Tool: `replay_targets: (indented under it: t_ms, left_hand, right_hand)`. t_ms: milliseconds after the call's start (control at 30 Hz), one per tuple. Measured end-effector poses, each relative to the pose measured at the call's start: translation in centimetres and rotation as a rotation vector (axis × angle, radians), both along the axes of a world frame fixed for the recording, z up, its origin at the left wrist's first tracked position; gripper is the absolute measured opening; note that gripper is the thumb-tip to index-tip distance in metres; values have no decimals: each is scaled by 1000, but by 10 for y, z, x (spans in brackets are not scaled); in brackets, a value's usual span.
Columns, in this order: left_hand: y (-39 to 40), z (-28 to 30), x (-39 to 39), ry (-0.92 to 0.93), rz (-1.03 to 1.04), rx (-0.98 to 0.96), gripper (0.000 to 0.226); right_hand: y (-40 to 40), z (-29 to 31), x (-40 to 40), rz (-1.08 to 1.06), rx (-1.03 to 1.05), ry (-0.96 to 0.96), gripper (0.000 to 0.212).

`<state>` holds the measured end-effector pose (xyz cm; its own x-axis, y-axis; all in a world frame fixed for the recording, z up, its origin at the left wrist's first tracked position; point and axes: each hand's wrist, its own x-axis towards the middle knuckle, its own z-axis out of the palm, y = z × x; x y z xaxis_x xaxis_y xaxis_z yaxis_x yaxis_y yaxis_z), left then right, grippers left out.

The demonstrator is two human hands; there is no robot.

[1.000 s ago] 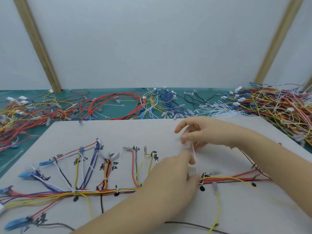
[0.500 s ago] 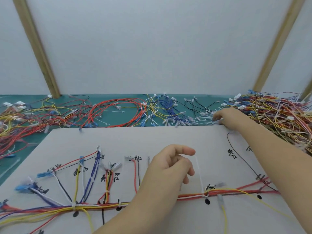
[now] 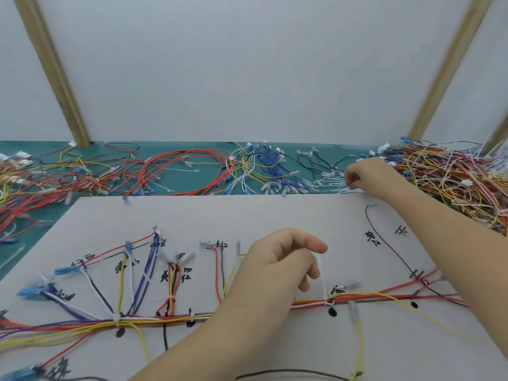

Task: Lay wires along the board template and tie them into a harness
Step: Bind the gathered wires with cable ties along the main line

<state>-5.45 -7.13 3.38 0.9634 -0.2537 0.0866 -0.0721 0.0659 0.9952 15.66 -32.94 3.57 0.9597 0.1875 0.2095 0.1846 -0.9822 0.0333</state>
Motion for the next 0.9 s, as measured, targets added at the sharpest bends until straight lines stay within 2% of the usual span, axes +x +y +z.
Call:
replay_targets:
  t_ms: [100,233,333,433,500,567,633,733,833,900]
  left_hand:
    - [0,1,-1,-13,-19,18,26]
    - [1,1,1,7,-58,37,26]
    - [1,2,-2,-28,-97,111,25]
    - [1,1,-10,-283,-258,429,18]
    - [2,2,-17,-368,-454,677,11]
    - [4,4,-21,-402,-563,808,11]
    - [5,7,-23,-449,-572,880,14]
    - [10,3,-26,-505,-523,935,15]
    - [16,-5,-35,-554,-430,969,10]
    - [18,-10,-40,-571,-403,970,12]
  right_hand:
    - [1,-1,-3,-9,-14,24,10]
    - [-3,-3,-6,-15,48,-43,21]
    - [2,2,-17,32,301,-133,27]
    - [26,22,-41,134,670,-247,28]
    - [45,38,-63,211,704,-268,24]
    - [64,47,-91,275,634,-207,22]
    - [79,49,-122,339,562,-96,21]
    - [91,41,-168,456,495,112,19]
    - [88,33,-202,585,463,304,8]
    - [79,27,-213,615,349,406,16]
